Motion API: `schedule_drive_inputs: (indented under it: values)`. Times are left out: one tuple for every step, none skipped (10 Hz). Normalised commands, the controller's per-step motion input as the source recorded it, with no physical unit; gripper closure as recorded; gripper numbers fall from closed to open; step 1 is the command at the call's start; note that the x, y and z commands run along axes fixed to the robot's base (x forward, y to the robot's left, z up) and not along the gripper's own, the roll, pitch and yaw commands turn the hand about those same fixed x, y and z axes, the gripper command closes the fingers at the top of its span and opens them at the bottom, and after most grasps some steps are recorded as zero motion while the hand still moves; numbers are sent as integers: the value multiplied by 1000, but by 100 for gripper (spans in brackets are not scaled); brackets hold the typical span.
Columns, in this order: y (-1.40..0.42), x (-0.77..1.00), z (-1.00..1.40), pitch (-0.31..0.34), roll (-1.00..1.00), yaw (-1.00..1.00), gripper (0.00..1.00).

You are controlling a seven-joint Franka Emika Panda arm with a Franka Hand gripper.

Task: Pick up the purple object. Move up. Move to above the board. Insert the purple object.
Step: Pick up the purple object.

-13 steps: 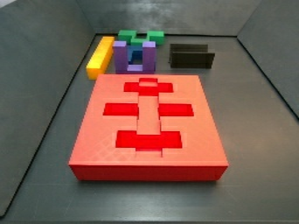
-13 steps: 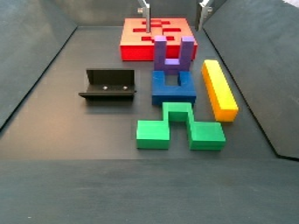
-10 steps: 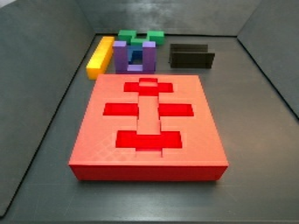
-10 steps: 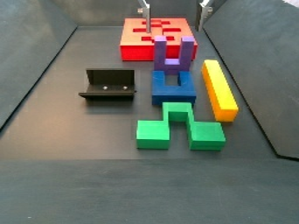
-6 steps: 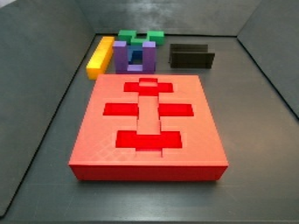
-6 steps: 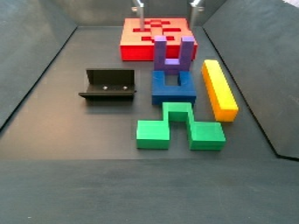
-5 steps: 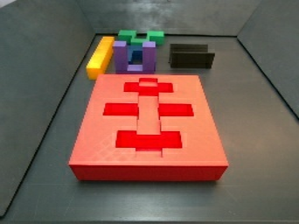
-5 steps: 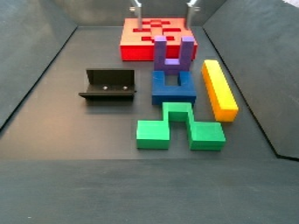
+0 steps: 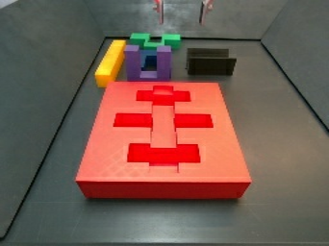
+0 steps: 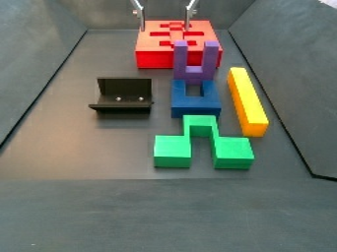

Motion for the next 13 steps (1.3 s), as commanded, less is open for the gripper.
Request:
schedule_drive_inputs:
  values:
    - [-366,0,-160,-43,64,43,0]
    - [-151,-77,-46,-90,0,71,0]
    - [-86,-220,-89,-156,-33,0,0]
    - [-26,-311,-180,-163,-67,0,0]
    - [-29,-340,-260,-143,-47,6,0]
    - [-69,-229,-166,-101,-4,6,0]
    - [-83,-140,-89,-99,0,0,0]
    - [-20,86,-9,0,0,0,0]
    - [0,9,-191,0,0,0,0]
    - [0,0,-243,0,0,0,0]
    - [163,0,-234,-7,0,0,0]
    - [97,0,-234,0,0,0,0]
    - [37,0,-226,0,26,0,0]
